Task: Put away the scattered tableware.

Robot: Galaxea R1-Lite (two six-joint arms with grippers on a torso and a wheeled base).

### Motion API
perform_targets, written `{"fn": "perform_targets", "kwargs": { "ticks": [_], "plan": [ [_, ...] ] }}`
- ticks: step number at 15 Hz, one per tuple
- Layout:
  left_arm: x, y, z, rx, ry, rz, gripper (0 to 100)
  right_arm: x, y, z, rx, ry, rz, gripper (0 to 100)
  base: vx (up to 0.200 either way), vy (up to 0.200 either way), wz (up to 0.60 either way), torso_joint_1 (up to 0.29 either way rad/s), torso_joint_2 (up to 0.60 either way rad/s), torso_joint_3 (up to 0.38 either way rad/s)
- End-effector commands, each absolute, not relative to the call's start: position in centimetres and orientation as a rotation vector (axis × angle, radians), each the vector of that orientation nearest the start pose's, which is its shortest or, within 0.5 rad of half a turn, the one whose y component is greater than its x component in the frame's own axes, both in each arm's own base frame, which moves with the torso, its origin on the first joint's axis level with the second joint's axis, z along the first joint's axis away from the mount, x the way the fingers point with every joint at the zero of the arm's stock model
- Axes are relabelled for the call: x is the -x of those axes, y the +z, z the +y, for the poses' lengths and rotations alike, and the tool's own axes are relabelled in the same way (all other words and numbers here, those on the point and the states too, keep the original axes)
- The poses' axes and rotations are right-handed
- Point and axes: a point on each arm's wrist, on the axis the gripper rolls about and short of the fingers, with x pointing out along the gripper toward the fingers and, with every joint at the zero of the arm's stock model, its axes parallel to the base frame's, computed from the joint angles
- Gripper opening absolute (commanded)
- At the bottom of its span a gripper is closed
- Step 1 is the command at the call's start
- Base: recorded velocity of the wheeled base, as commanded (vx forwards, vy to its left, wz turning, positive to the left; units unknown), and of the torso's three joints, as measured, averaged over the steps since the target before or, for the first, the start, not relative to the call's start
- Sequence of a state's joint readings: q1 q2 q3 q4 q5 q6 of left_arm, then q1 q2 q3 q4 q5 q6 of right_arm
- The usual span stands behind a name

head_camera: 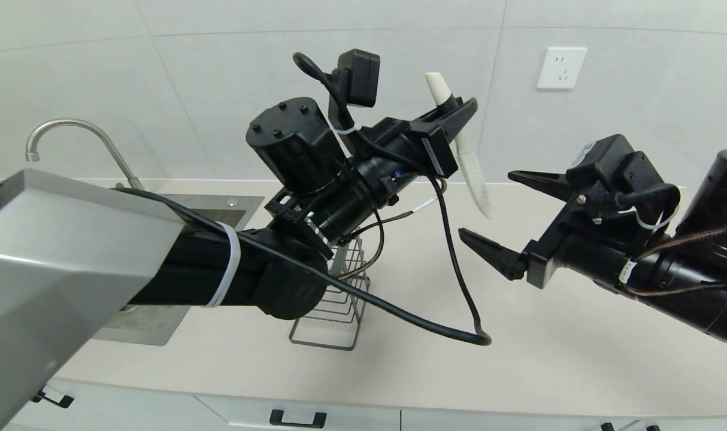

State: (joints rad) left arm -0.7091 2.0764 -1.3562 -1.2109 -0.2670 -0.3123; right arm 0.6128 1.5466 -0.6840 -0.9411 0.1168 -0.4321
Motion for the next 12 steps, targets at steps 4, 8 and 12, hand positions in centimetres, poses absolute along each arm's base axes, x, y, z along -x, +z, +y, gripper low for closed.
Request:
{"fn": "perform_targets", "kwargs": {
  "ticks": [4, 8, 12],
  "plan": [
    [-30.4, 27.1, -26.4, 0.398, -0.997, -0.361, 0, -18.2, 20.9, 12.7, 0.401, 0.674, -0.184, 100, 0.0, 0.0, 0.0, 0.0, 0.0, 0.0],
    [-30.5, 25.4, -26.6, 0.399, -0.93, -0.298, 0, -15.7, 22.0, 9.5, 0.35, 0.565, -0.216, 0, 0.0, 0.0, 0.0, 0.0, 0.0, 0.0],
    [-28.9, 24.9, -25.8, 0.317, -0.901, -0.269, 0, -12.3, 20.3, 3.7, -0.017, 0.345, -0.069, 0, 0.0, 0.0, 0.0, 0.0, 0.0, 0.0]
  ]
}}
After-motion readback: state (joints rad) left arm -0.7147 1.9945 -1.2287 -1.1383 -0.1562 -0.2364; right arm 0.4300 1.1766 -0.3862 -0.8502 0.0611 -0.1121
